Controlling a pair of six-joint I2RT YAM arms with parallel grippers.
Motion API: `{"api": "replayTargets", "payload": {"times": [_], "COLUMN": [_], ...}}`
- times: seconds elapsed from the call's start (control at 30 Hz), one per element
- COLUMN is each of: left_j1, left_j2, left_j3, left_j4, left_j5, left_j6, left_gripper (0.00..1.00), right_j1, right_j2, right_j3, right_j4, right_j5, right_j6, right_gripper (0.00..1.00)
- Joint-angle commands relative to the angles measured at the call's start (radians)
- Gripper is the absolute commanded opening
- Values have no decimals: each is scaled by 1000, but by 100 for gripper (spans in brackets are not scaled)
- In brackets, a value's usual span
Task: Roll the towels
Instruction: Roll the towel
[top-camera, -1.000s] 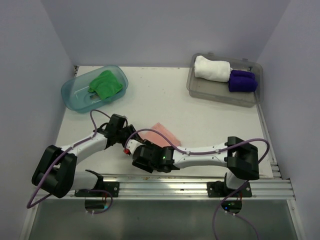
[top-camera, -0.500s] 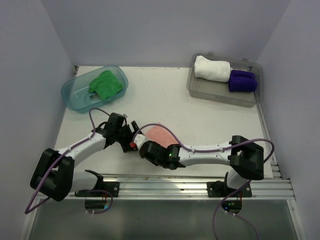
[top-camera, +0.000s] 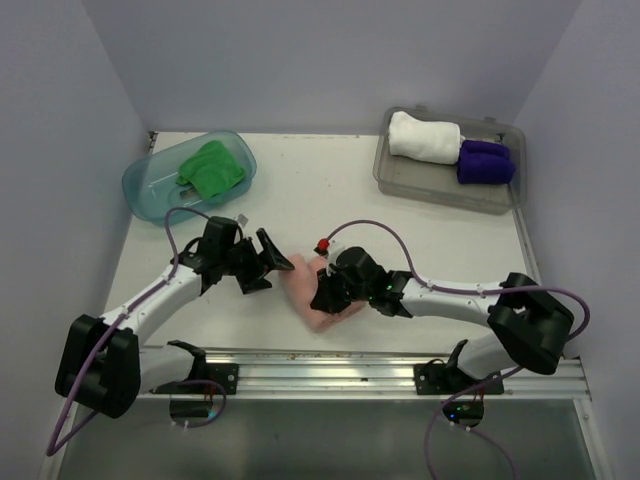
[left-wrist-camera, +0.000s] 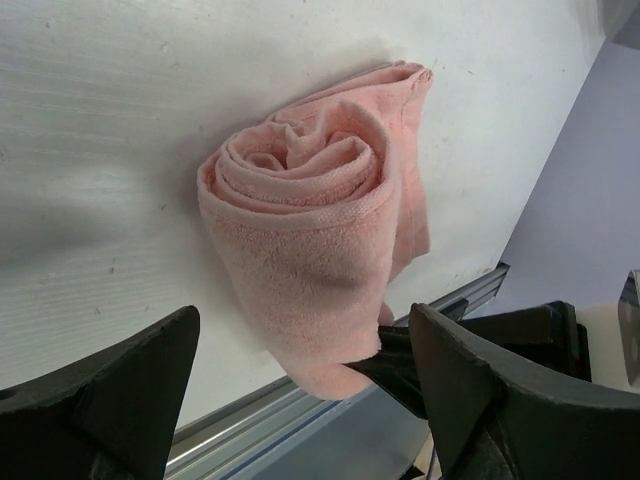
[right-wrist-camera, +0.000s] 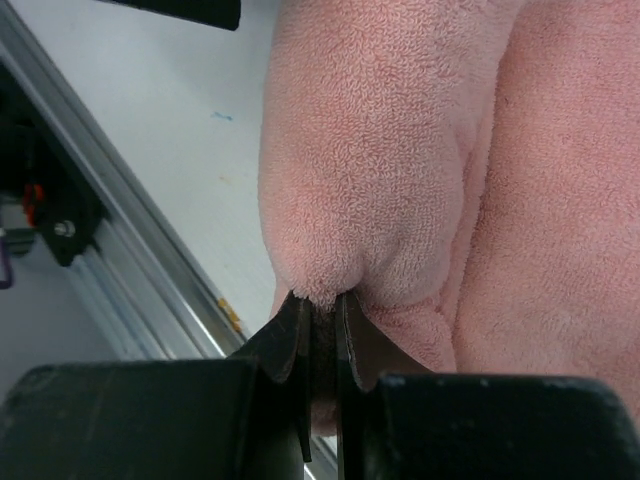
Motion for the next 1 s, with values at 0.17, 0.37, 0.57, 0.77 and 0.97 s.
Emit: {"api": "replayTargets", "payload": {"times": [0.17,0.37,0.57,0.77,0.97], "left_j1": [-59,-73,-86,-101,-107], "left_j2": [37,110,198,284,285], "left_j3": [-24,-62,-42,-10,2], "left_j4": [90,209,284,301,259], "left_j5": [58,75,71,61,39], "left_j6": [4,-16,-24,-33,-46], "left_gripper": [92,94,93,68,53], "right_j1": [-131,-233,-268,-274,-253], "right_j2": [26,141,255,228,13], "right_j3": [-177,-220,-255,-219,-56], "right_j4": [312,496,672,579,-3], "right_j5": [-338,-479,-551,-536,-283], "right_j6": [276,406,494,430,163], "right_gripper": [0,0,0,0,58]}}
